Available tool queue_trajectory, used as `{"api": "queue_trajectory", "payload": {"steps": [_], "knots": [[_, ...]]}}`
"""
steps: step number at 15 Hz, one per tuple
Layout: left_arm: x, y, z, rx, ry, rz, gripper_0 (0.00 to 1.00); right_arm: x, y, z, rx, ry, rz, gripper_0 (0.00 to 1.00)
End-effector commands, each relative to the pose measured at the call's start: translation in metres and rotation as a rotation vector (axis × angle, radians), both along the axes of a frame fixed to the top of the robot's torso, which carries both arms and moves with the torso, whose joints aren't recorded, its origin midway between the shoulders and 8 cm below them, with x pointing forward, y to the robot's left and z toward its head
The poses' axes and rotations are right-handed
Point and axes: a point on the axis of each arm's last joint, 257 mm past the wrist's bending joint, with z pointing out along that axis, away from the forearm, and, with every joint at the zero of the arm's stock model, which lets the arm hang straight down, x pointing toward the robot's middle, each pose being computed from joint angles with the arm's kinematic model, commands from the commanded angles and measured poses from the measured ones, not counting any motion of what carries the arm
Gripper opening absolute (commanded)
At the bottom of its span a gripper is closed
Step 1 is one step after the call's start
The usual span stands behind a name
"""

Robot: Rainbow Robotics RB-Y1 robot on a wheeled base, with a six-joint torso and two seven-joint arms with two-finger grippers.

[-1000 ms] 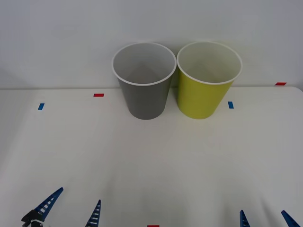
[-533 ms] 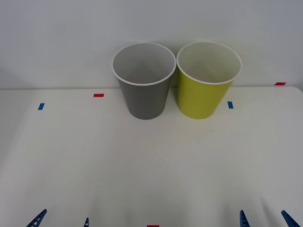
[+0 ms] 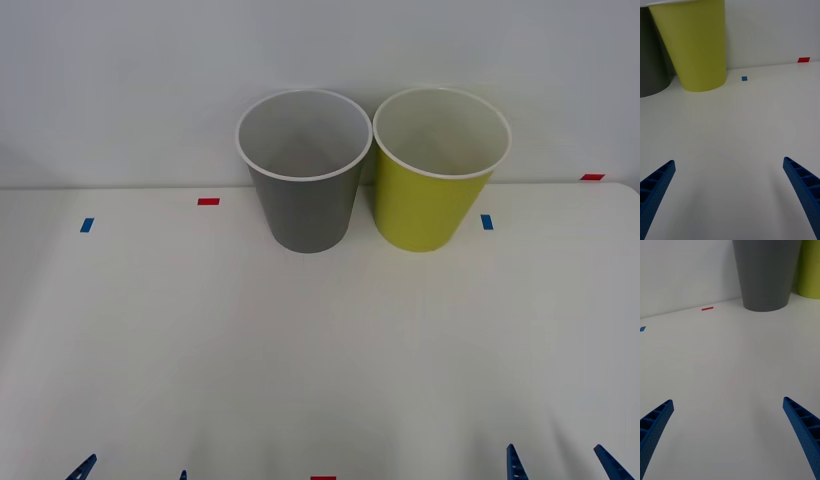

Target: Put cans in the gray bin and PET bottles in the light green bin.

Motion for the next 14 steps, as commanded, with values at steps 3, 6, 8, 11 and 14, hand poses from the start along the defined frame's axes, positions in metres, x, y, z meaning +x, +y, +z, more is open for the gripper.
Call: {"api": "queue_trajectory", "payload": {"steps": [3, 6, 8, 11, 14], "knots": [[0.0001, -0.0001, 0.0, 0.0, 0.0, 0.0, 1.0, 0.0, 0.0, 0.0, 0.0, 0.0, 0.0, 1.0], [0.0001, -0.0001, 0.0, 0.0, 0.0, 0.0, 1.0, 0.0, 0.0, 0.0, 0.0, 0.0, 0.0, 1.0], [0.0001, -0.0001, 0.0, 0.0, 0.0, 0.0, 1.0, 0.0, 0.0, 0.0, 0.0, 0.0, 0.0, 1.0], [0.0001, -0.0001, 0.0, 0.0, 0.0, 0.0, 1.0, 0.0, 0.0, 0.0, 0.0, 0.0, 0.0, 1.0], [0.0001, -0.0001, 0.0, 0.0, 0.0, 0.0, 1.0, 0.0, 0.0, 0.0, 0.0, 0.0, 0.0, 1.0]]}}
